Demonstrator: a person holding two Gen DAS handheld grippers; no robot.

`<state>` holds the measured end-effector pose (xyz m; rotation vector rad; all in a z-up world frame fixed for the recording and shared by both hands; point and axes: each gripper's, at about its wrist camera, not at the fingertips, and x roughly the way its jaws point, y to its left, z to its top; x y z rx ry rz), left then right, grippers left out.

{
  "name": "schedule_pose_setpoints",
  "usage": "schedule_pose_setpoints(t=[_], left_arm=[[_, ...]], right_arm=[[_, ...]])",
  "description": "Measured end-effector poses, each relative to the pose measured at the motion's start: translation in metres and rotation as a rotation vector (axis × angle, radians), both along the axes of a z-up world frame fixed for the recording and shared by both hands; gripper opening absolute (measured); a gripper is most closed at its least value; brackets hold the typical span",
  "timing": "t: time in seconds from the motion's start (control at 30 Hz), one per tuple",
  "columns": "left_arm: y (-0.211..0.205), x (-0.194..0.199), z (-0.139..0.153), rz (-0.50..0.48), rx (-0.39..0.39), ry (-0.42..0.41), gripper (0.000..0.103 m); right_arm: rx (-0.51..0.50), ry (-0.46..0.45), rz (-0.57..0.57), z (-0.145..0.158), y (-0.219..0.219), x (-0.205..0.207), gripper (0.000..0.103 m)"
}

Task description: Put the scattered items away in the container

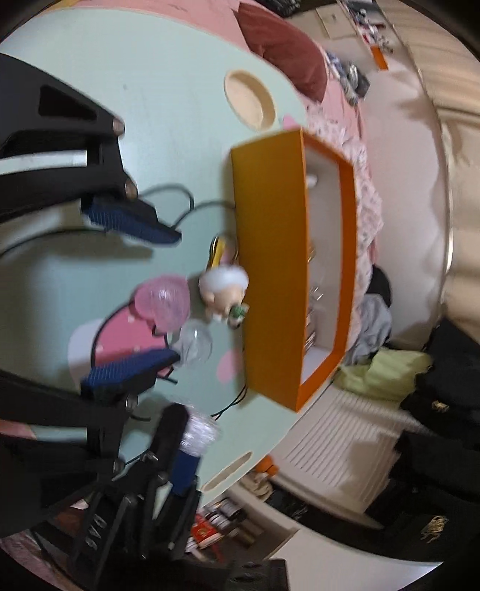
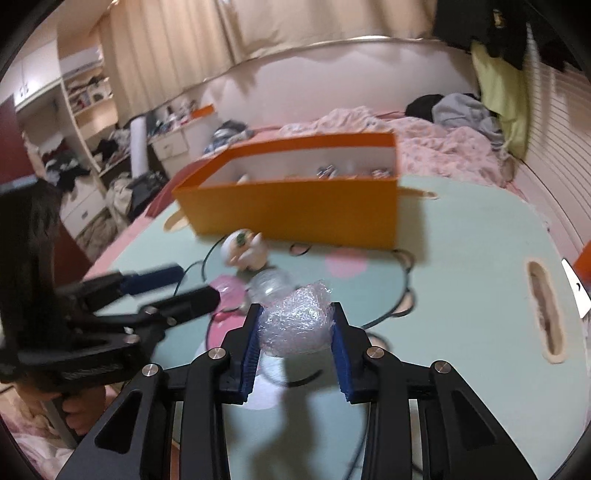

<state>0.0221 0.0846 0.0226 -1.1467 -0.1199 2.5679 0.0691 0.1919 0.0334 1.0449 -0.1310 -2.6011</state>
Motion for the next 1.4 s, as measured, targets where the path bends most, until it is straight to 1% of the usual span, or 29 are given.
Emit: schedule_pose_setpoints(t=[0.03, 0.1, 0.27, 0.3, 0.5, 0.6, 0.73, 0.87, 0.93, 1.0, 1.1, 1.17, 1.27, 1.33, 1.4], left_arm=[[0.002, -0.003, -0.002, 0.0, -0.004, -0.01, 0.048], [0.006, -0.009, -0.007, 0.001, -0.007, -0.028, 0.042], [0.008, -0.015, -0.008, 0.002, -0.001, -0.033, 0.042], [0.008, -0.014, -0.008, 0.003, -0.006, -0.031, 0.039], [0.006, -0.005, -0.008, 0.009, -0.021, -0.018, 0.039], [-0.001, 0.002, 0.002, 0.015, -0.006, 0.024, 0.039], [-0.014, 0.005, 0.026, 0.034, 0.022, 0.077, 0.039], [-0.025, -0.003, 0.053, 0.043, 0.022, 0.135, 0.039], [-0.027, -0.013, 0.066, 0.052, 0.009, 0.164, 0.039], [-0.027, -0.027, 0.077, 0.059, -0.003, 0.181, 0.039], [-0.027, -0.06, 0.086, 0.024, 0.001, 0.158, 0.039], [-0.03, -0.089, 0.087, 0.047, 0.021, 0.145, 0.039], [-0.032, -0.125, 0.083, 0.08, -0.003, 0.142, 0.039], [-0.036, -0.149, 0.07, 0.097, 0.008, 0.104, 0.039], [-0.041, -0.166, 0.053, 0.088, 0.06, 0.041, 0.039]], right_arm=[[-0.007, 0.003, -0.005, 0.002, 0.003, 0.001, 0.034], [-0.028, 0.003, -0.008, 0.003, 0.009, 0.002, 0.034], [-0.052, -0.009, -0.001, 0.004, 0.009, 0.0, 0.034], [-0.059, -0.012, 0.0, 0.004, 0.009, -0.001, 0.034], [-0.065, -0.008, -0.002, 0.005, 0.01, -0.001, 0.034], [-0.064, 0.002, -0.006, 0.008, 0.011, -0.001, 0.034], [-0.063, 0.017, -0.003, 0.015, 0.008, -0.002, 0.034], [-0.047, 0.067, 0.012, 0.032, 0.0, -0.007, 0.034], [-0.045, 0.113, 0.023, 0.046, -0.005, -0.014, 0.034], [-0.043, 0.139, 0.017, 0.057, -0.009, -0.025, 0.034], [-0.048, 0.148, -0.022, 0.07, -0.014, -0.053, 0.034], [-0.06, 0.123, -0.032, 0.074, -0.017, -0.078, 0.034], [-0.072, 0.066, -0.079, 0.072, -0.017, -0.118, 0.034], [-0.095, 0.016, -0.103, 0.063, -0.015, -0.14, 0.034], [-0.13, -0.047, -0.128, 0.05, -0.011, -0.163, 0.034]])
